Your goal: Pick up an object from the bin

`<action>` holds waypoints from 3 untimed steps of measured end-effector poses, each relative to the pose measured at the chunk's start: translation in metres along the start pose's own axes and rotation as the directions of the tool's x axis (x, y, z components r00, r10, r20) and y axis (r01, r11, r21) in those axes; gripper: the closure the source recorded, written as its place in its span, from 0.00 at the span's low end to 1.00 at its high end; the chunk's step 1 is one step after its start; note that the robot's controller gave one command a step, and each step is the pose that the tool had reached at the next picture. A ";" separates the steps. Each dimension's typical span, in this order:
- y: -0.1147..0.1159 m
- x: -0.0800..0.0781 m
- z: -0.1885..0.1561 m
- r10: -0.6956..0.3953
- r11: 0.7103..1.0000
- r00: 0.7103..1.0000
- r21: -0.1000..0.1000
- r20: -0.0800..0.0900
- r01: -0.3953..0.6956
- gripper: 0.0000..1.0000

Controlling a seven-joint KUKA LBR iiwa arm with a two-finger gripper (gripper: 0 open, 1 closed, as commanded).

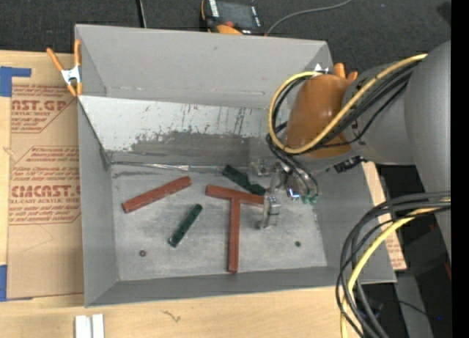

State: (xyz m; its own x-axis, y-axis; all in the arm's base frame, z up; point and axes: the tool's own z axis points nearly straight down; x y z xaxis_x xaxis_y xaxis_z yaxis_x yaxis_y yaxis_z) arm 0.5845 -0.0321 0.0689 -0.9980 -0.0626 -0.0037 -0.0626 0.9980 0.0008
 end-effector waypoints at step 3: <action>-0.080 0.022 -0.006 -0.513 0.858 0.858 0.009 0.013 0.513 1.00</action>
Offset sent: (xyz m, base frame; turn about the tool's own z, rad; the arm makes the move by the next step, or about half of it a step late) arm 0.0000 0.0000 0.0000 0.0000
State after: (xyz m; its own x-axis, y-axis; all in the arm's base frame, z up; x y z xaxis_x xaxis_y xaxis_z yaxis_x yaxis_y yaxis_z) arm 0.5676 -0.1135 0.0753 -0.8243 -0.5660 -0.0162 -0.5659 0.8244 -0.0099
